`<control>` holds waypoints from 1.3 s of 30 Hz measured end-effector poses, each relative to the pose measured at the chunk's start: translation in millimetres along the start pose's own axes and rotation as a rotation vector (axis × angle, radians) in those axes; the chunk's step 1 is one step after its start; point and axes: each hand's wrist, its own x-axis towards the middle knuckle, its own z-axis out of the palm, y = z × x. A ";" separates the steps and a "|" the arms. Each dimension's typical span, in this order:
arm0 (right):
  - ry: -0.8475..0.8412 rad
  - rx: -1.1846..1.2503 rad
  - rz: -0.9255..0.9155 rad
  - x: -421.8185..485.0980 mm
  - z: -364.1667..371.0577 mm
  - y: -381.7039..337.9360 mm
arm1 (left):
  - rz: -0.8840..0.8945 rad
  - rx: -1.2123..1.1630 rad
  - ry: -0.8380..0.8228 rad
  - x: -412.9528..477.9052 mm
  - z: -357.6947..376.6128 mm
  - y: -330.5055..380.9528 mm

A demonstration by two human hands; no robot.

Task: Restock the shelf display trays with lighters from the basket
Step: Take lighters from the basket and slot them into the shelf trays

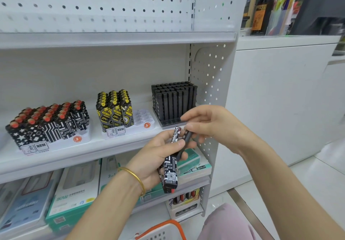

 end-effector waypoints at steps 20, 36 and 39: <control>0.132 0.141 0.010 -3.7 -4.1 4.1 | 0.005 -0.028 0.111 4.8 0.4 -1.2; 0.692 -0.100 -0.284 25.5 -10.5 -5.2 | -0.105 -0.122 0.098 7.7 0.3 0.2; 0.750 -0.372 -0.342 38.6 -4.5 -3.7 | -0.107 -0.107 0.092 8.6 -0.5 -1.7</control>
